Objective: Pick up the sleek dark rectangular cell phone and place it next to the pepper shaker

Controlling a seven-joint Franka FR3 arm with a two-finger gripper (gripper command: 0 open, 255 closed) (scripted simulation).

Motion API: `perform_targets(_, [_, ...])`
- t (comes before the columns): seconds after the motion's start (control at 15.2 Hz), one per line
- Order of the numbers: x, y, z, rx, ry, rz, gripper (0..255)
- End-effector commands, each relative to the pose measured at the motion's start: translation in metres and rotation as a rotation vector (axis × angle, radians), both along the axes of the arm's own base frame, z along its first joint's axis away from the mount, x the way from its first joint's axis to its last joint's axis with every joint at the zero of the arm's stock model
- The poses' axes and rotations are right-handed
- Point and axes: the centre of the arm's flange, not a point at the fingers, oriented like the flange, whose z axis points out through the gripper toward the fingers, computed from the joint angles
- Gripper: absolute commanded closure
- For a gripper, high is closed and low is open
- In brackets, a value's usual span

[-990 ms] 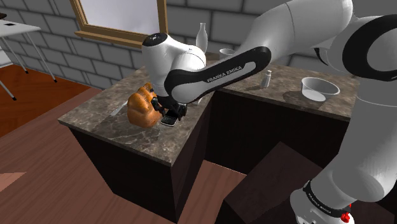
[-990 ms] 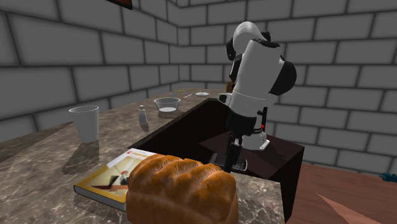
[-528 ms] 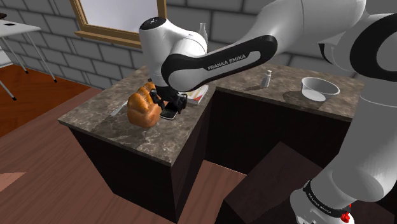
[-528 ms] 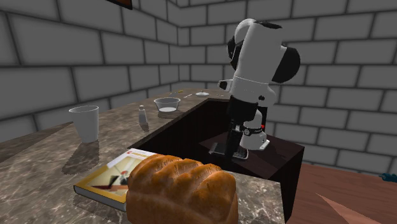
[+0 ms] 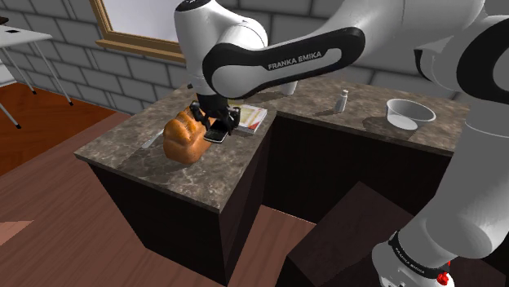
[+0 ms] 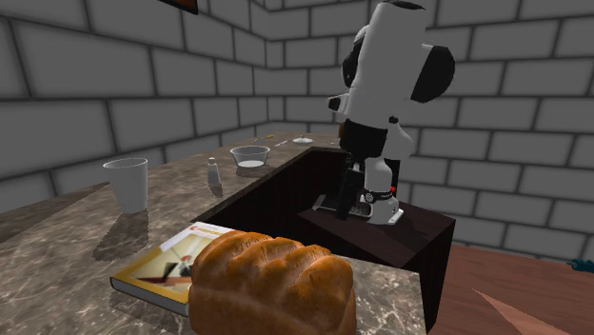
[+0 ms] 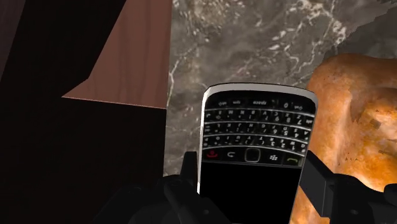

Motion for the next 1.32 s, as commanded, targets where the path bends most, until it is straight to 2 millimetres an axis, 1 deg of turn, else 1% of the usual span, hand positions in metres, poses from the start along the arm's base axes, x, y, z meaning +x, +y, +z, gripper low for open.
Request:
perform_targets(0.0, [0.0,0.001,0.011,0.0,0.0,0.0,255])
perform_targets(0.2, [0.0,0.001,0.027,0.0,0.0,0.0,255])
perform_targets(0.26, [0.0,0.001,0.029,0.0,0.0,0.0,255])
perform_targets(1.25, [0.015,-0.197,0.029,0.0,0.0,0.0,255])
